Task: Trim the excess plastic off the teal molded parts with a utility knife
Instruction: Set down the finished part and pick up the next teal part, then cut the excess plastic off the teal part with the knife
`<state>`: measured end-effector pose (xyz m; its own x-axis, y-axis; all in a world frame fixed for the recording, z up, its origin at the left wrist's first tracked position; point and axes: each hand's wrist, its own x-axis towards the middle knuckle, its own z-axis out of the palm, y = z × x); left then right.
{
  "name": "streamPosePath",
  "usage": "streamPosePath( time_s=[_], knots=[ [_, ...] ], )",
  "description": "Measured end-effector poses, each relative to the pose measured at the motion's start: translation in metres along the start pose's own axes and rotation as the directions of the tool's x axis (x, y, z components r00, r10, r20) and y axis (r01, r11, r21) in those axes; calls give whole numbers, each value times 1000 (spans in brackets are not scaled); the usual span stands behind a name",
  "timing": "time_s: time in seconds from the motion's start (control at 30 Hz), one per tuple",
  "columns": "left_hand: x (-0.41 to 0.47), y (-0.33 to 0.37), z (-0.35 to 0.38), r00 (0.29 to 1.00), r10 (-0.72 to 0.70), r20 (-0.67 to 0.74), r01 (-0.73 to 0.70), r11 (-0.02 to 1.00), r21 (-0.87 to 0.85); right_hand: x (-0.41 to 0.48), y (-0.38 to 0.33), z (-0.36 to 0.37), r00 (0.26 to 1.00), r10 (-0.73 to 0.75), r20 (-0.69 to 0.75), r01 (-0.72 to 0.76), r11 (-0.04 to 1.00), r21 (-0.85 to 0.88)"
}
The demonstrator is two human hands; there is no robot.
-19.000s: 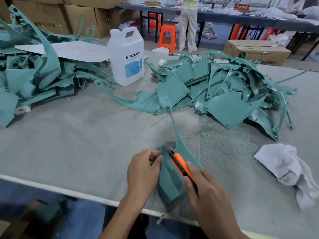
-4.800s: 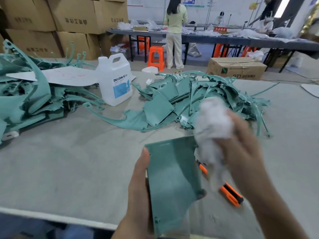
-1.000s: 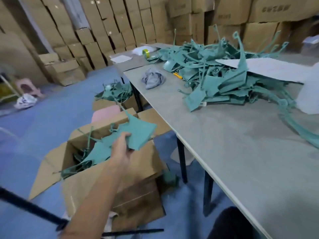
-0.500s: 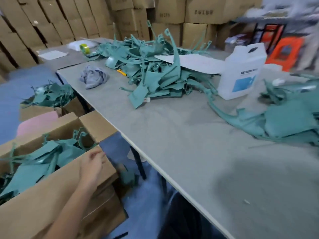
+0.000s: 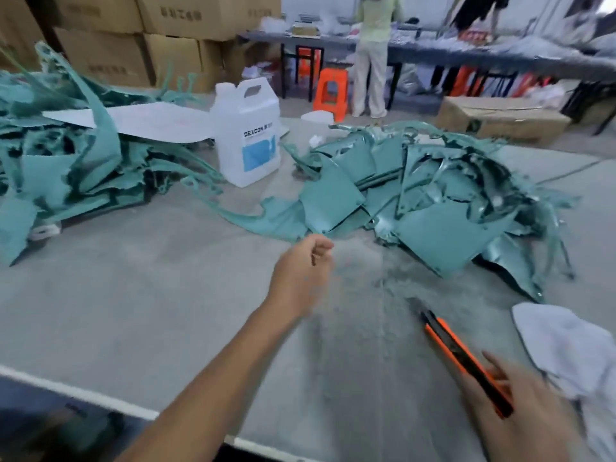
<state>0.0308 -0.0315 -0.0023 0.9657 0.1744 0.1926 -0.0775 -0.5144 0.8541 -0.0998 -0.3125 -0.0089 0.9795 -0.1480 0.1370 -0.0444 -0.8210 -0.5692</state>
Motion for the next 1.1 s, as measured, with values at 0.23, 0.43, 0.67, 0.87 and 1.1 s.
streamPosePath(
  time_s=[0.23, 0.43, 0.67, 0.87, 1.1],
  knots=[
    [38, 58, 99, 967, 240, -83, -211, 942, 262, -4, 16, 26, 961, 43, -273, -53, 998, -30],
    [72, 74, 131, 969, 13, 248, -161, 793, 588, 2, 24, 29, 959, 3, -282, -4, 1000, -3],
    [66, 75, 133, 922, 383, 57, -353, 771, 530, 1, 26, 30, 961, -5, -276, 5, 1000, 0],
    [43, 115, 78, 946, 285, 155, -250, 945, -211, 1, 32, 34, 949, -103, -300, 60, 987, -151],
    [-24, 75, -52, 979, 193, -70, -189, 711, -678, -1, 33, 40, 929, -78, -361, 1, 978, -209]
  ],
)
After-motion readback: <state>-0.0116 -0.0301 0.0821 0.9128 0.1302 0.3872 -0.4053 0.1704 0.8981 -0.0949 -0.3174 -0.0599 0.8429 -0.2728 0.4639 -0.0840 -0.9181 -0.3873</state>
